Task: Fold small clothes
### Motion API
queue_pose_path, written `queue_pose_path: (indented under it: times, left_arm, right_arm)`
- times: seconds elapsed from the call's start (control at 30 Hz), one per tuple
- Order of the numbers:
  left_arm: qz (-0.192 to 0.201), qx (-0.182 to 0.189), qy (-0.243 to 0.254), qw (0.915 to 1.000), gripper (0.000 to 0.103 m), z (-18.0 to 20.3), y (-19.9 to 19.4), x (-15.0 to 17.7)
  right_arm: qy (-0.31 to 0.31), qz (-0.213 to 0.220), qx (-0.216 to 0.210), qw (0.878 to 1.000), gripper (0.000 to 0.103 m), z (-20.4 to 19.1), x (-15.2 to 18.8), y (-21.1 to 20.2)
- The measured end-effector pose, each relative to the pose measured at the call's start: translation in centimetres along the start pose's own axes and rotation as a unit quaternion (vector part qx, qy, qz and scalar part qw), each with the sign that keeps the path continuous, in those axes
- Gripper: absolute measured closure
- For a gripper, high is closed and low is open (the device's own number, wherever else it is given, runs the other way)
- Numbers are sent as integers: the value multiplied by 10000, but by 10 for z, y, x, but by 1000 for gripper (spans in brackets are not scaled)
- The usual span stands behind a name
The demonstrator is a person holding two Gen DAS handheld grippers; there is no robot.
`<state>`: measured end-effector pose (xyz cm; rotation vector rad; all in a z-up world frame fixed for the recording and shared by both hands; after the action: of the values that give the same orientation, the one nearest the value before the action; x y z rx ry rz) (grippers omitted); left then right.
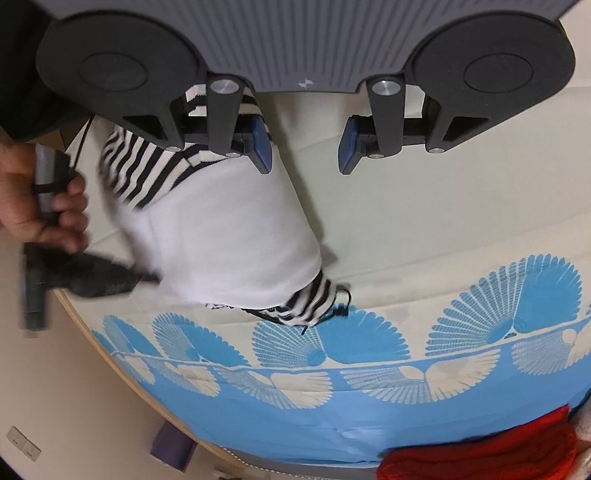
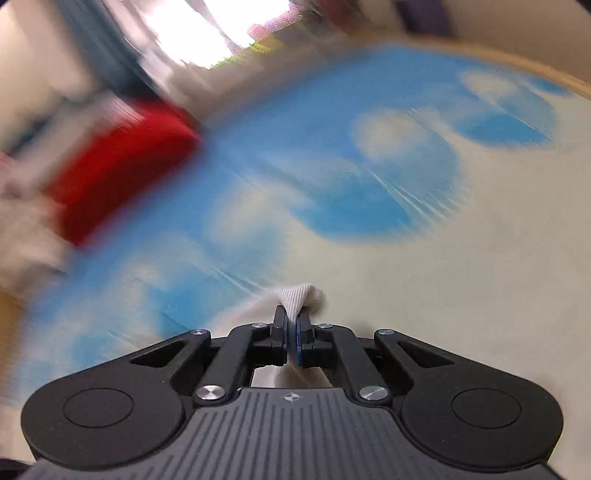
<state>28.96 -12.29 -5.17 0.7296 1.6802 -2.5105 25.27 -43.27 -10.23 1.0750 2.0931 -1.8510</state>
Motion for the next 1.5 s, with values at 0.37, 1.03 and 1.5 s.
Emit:
queue_pose_path:
  times: [0.37,1.03,1.5]
  left_arm:
    - [-78,280,411,9987,59,29,2,12]
    - [-331,564,1016,9927,59,68,20,30]
    - [-1073,444,1238,9855,55,62,54,46]
  right_arm:
    - [-412,295,-848,9951,73,11,6,-47]
    - [-1372,-486,-597,9876,99,28,49,-48]
    - [-3356,-1455,-1316,9214,87,-21,106,-42]
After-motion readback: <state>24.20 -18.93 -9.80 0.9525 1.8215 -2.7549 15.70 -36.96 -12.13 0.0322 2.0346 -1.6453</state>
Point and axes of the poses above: each gripper's, at about its wrist camera, not at the fingertips, and y roughly the way its jaws point, z to its right, x to its underside, the point moved 5 cm from there along y, roughly the way its jaws point, and after that the axes turned 12 degrees about -y, right-handed, at the moved point
